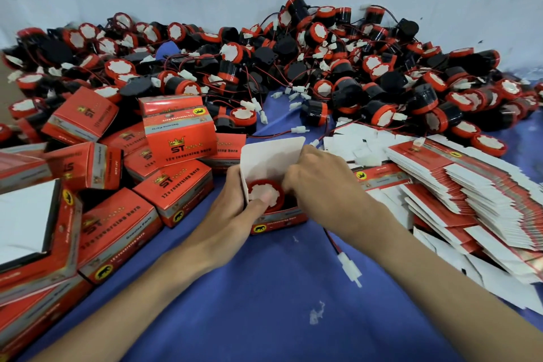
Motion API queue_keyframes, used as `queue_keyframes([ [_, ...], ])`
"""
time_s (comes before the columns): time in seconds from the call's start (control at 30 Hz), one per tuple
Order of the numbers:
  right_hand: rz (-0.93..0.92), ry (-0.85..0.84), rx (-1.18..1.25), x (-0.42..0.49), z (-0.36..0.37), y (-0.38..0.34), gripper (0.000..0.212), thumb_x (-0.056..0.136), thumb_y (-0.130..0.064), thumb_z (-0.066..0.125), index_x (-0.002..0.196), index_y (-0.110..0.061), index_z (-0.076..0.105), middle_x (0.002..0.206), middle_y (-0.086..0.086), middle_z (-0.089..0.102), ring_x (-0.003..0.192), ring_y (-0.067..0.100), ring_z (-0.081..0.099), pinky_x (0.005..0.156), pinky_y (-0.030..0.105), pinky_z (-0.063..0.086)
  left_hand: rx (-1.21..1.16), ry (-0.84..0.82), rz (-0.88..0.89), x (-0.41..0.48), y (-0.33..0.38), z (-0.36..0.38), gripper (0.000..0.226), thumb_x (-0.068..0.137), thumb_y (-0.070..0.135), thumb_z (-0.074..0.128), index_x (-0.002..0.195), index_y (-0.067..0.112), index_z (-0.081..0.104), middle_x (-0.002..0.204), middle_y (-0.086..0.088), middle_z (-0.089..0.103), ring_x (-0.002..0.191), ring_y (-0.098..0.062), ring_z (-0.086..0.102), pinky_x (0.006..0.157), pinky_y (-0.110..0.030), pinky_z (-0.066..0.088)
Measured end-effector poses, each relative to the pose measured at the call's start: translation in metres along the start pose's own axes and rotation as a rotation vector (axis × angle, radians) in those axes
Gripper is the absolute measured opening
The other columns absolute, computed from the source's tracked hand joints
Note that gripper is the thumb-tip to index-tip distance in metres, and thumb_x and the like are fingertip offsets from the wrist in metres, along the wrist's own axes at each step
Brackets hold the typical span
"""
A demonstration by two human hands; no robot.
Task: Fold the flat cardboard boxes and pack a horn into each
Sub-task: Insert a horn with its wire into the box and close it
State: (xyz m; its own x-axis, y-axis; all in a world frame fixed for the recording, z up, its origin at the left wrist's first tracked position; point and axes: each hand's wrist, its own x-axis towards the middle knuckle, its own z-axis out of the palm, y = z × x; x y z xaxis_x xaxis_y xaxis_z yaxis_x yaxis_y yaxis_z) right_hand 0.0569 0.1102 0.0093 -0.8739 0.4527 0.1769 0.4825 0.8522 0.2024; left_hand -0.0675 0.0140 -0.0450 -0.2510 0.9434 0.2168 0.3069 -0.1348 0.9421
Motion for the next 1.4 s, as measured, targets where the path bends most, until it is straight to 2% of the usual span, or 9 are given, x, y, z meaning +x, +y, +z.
queue_keyframes([
  [0.2, 0.109, -0.010, 0.046, -0.005, -0.028, 0.010, 0.021, 0.088, -0.028, 0.058, 0.109, -0.024, 0.059, 0.111, 0.001, 0.056, 0.102, 0.029, 0.055, 0.068, 0.032, 0.032, 0.079, 0.067, -0.006, 0.005, -0.005, 0.000, 0.030, 0.085, 0.048, 0.056, 0.109, 0.040, 0.040, 0.107, 0.025, 0.056, 0.108, 0.005, 0.053, 0.091, -0.023, 0.046],
  [0.37, 0.127, -0.258, 0.131, -0.016, -0.059, 0.025, 0.027, 0.081, -0.045, 0.068, 0.103, -0.032, 0.059, 0.080, -0.011, 0.044, 0.097, 0.021, 0.050, 0.072, 0.032, 0.040, 0.136, 0.151, -0.024, 0.007, -0.005, 0.002, 0.030, 0.088, 0.024, 0.067, 0.105, 0.033, 0.043, 0.107, 0.015, 0.061, 0.103, 0.000, 0.058, 0.090, -0.032, 0.050],
  [0.47, 0.075, -0.155, 0.334, -0.016, -0.061, 0.020, 0.006, 0.084, -0.027, 0.066, 0.090, -0.027, 0.069, 0.069, -0.020, 0.051, 0.082, 0.011, 0.054, 0.074, 0.025, 0.045, 0.139, 0.160, -0.034, 0.008, -0.003, 0.002, 0.030, 0.086, 0.024, 0.068, 0.106, 0.031, 0.045, 0.105, 0.014, 0.062, 0.101, -0.001, 0.059, 0.090, -0.034, 0.051],
  [0.67, 0.114, 0.087, 0.574, -0.001, -0.047, 0.005, 0.024, 0.089, -0.004, 0.052, 0.099, -0.009, 0.072, 0.093, 0.002, 0.074, 0.084, 0.015, 0.067, 0.078, 0.021, 0.048, 0.086, 0.054, -0.080, 0.008, 0.002, 0.002, 0.050, 0.077, 0.047, 0.068, 0.118, 0.027, 0.048, 0.116, 0.006, 0.061, 0.110, -0.008, 0.058, 0.096, -0.038, 0.048],
  [0.87, -0.010, 0.095, 0.354, 0.000, -0.013, -0.020, 0.019, 0.093, -0.022, 0.046, 0.102, -0.012, 0.060, 0.100, 0.006, 0.065, 0.090, 0.029, 0.057, 0.067, 0.030, 0.029, 0.071, -0.006, -0.001, 0.012, 0.002, 0.000, 0.042, 0.075, 0.015, 0.066, 0.114, 0.008, 0.053, 0.102, 0.001, 0.064, 0.098, -0.011, 0.061, 0.089, -0.037, 0.048],
  [1.07, -0.085, -0.065, 0.404, -0.001, -0.008, -0.021, 0.029, 0.095, -0.032, 0.037, 0.086, -0.023, 0.063, 0.102, -0.011, 0.033, 0.110, 0.016, 0.040, 0.076, 0.034, 0.027, 0.064, -0.027, 0.062, 0.010, -0.001, -0.003, 0.060, 0.062, 0.029, 0.062, 0.119, 0.015, 0.050, 0.111, 0.001, 0.062, 0.108, -0.008, 0.057, 0.094, -0.033, 0.048],
  [1.23, 0.045, -0.052, 0.604, -0.001, -0.007, -0.024, 0.053, 0.097, -0.053, 0.022, 0.072, -0.029, 0.063, 0.097, -0.024, 0.039, 0.105, 0.000, 0.037, 0.076, 0.024, 0.015, 0.223, -0.113, 0.102, 0.007, -0.009, -0.005, 0.059, 0.078, 0.051, 0.059, 0.127, 0.024, 0.044, 0.120, 0.004, 0.055, 0.117, -0.012, 0.053, 0.095, -0.042, 0.047],
  [1.3, 0.089, -0.012, 0.670, -0.001, -0.005, -0.026, 0.047, 0.099, -0.046, 0.030, 0.062, -0.030, 0.054, 0.090, -0.021, 0.044, 0.100, -0.001, 0.042, 0.078, 0.025, 0.018, 0.202, -0.119, 0.124, 0.005, -0.011, -0.007, 0.064, 0.080, 0.056, 0.056, 0.131, 0.024, 0.036, 0.126, 0.013, 0.050, 0.123, -0.007, 0.047, 0.101, -0.033, 0.043],
  [1.4, 0.070, 0.016, 0.922, 0.000, -0.007, -0.018, 0.017, 0.097, -0.031, 0.048, 0.090, -0.021, 0.060, 0.082, -0.012, 0.059, 0.083, 0.005, 0.057, 0.078, 0.028, 0.039, 0.070, -0.128, 0.072, 0.005, -0.010, -0.010, 0.051, 0.085, 0.056, 0.051, 0.127, 0.035, 0.032, 0.117, 0.034, 0.051, 0.120, 0.006, 0.047, 0.091, -0.010, 0.041],
])
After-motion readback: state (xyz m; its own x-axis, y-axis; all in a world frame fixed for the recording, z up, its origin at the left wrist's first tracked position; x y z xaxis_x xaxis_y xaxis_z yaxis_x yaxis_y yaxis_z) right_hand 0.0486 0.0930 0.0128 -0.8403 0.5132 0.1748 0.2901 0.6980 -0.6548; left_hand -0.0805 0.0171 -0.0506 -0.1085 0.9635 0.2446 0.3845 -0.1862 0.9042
